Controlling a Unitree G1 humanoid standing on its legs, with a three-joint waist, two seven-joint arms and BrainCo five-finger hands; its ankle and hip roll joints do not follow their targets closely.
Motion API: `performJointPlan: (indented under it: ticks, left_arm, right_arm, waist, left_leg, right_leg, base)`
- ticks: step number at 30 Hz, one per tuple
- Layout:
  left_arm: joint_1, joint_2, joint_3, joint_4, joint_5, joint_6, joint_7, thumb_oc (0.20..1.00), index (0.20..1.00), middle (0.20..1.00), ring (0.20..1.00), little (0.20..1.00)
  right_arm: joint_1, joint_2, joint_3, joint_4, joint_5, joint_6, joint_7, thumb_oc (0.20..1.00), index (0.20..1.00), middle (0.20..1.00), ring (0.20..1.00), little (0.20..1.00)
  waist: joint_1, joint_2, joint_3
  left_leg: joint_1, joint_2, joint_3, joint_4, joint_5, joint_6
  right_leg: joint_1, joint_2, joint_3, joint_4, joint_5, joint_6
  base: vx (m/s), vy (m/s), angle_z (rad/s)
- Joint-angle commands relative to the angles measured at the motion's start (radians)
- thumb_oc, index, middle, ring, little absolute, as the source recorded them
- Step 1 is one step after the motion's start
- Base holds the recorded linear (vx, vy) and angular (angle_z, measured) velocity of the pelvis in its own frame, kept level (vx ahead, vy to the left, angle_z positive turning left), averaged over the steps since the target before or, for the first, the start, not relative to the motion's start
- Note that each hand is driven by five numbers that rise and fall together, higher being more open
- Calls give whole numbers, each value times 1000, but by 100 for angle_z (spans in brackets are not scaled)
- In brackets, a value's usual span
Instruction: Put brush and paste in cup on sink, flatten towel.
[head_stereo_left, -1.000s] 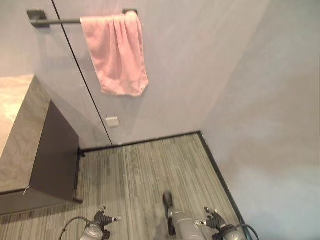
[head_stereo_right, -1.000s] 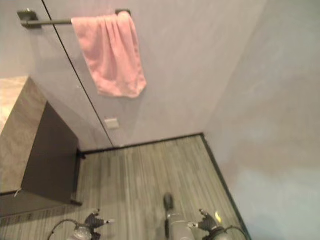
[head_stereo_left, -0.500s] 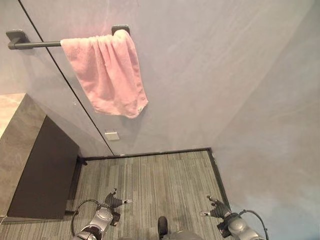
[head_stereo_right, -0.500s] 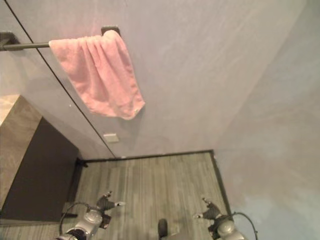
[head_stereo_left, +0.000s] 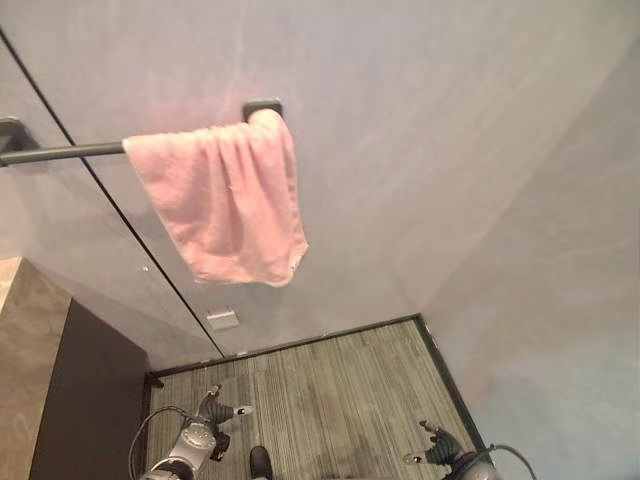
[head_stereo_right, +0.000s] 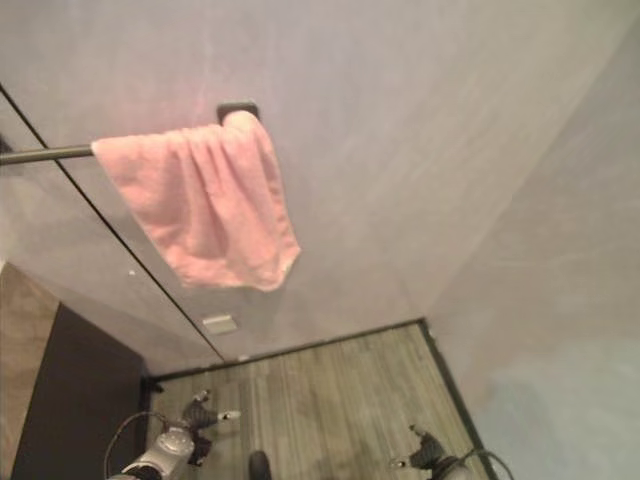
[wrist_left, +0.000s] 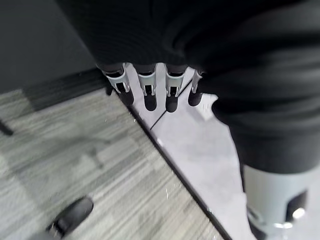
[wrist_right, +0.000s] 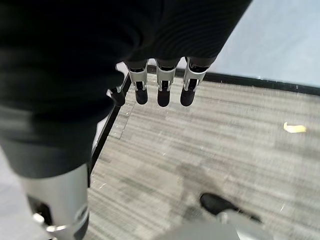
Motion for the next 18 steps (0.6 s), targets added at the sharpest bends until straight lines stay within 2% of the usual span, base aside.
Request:
performJointPlan:
  ticks: [1,2,3,4,6,7,8,9,10,11,13,15,18]
  left_arm:
    - [17,43,-1,-32,-6,-21,9,1000,1000,1000,1000,1000]
    - [19,47,-1,-42,-7,-21,10,1000,1000,1000,1000,1000]
    - [21,51,0,-51,-7,-21,10,1000,1000,1000,1000,1000]
    - [27,54,0,-51,-4,-21,10,1000,1000,1000,1000,1000]
    - [37,57,-3,-56,4,-21,0,1000,1000,1000,1000,1000]
    - [43,61,-4,-50,15,-22,-4,1000,1000,1000,1000,1000]
    - [44,60,-5,-50,15,-22,-4,1000,1000,1000,1000,1000]
    - [45,60,-1,-43,16,-23,-2,1000,1000,1000,1000,1000]
    - [44,57,6,-34,11,-21,0,1000,1000,1000,1000,1000]
    - [41,56,4,-34,11,-22,-1,1000,1000,1000,1000,1000]
    - [43,55,-8,-44,16,-26,-6,1000,1000,1000,1000,1000]
    - [44,54,-15,-64,25,-27,-9,1000,1000,1000,1000,1000]
    - [48,65,-10,-102,17,-32,-15,1000,1000,1000,1000,1000]
  right_arm:
    - [-41,9,-9,-51,37,-13,-4,1000,1000,1000,1000,1000]
    - [-46,7,-9,-66,41,-13,-4,1000,1000,1000,1000,1000]
    - [-49,7,-10,-86,52,-14,-2,1000,1000,1000,1000,1000]
    - [-49,6,-15,-98,67,-19,-3,1000,1000,1000,1000,1000]
    - [-41,0,-26,-125,101,-26,0,1000,1000,1000,1000,1000]
    - [-38,-5,-36,-138,135,-29,1,1000,1000,1000,1000,1000]
    - [-38,-5,-36,-138,136,-29,1,1000,1000,1000,1000,1000]
    - [-43,-7,-37,-141,146,-32,0,1000,1000,1000,1000,1000]
    - [-47,-10,-37,-147,143,-31,-2,1000,1000,1000,1000,1000]
    - [-45,-13,-37,-153,144,-31,0,1000,1000,1000,1000,1000]
    - [-41,-25,-34,-166,145,-35,-3,1000,1000,1000,1000,1000]
    - [-55,-41,-32,-176,132,-30,-11,1000,1000,1000,1000,1000]
    - [-65,-72,-44,-203,125,-32,-18,1000,1000,1000,1000,1000]
  waist:
    - [26,-23,-8]
    - [25,-19,2]
    - [23,-13,13]
    - [24,-5,18]
    - [8,-3,17]
    - [4,-3,17]
    - [2,-2,18]
    - [1,-9,14]
    - [0,-16,14]
    - [-4,-19,19]
    - [5,-36,24]
    - [18,-35,6]
    - [27,-31,-14]
  left_leg:
    - [-76,25,22,139,-39,-37]
    - [-61,24,24,130,-38,-32]
    - [-46,26,26,116,-35,-26]
    - [-32,24,26,105,-40,-23]
    - [-13,8,-7,92,-48,-20]
    - [10,-1,-13,82,-60,-25]
    - [13,-1,-15,82,-61,-25]
    - [23,-3,-12,79,-71,-31]
    - [32,-8,-16,84,-83,-36]
    - [29,-8,-39,108,-89,-39]
    - [29,-5,-59,146,-106,-48]
    - [21,2,-62,151,-111,-61]
    - [19,13,-60,158,-114,-68]
  right_leg:
    - [-96,-55,56,71,226,73]
    - [-128,-58,47,119,268,72]
    - [-148,-49,29,157,278,68]
    - [-159,-39,5,181,265,66]
    - [-188,35,44,177,222,56]
    - [-212,43,2,83,166,43]
    - [-208,43,-1,82,166,42]
    - [-226,30,-36,-15,180,45]
    - [-249,24,-43,-71,200,50]
    - [-227,24,-5,-72,202,52]
    - [-194,24,16,-106,204,47]
    - [-167,12,-14,-172,217,47]
    - [-126,11,-10,-209,216,42]
  base:
    - [67,187,-22]
    - [54,196,-15]
    - [60,197,5]
    - [108,167,13]
    - [206,117,6]
    - [191,68,23]
    - [198,5,37]
    - [134,-66,35]
    - [185,-98,18]
    - [159,-111,28]
    - [113,-131,59]
    - [84,-154,68]
    - [76,-92,27]
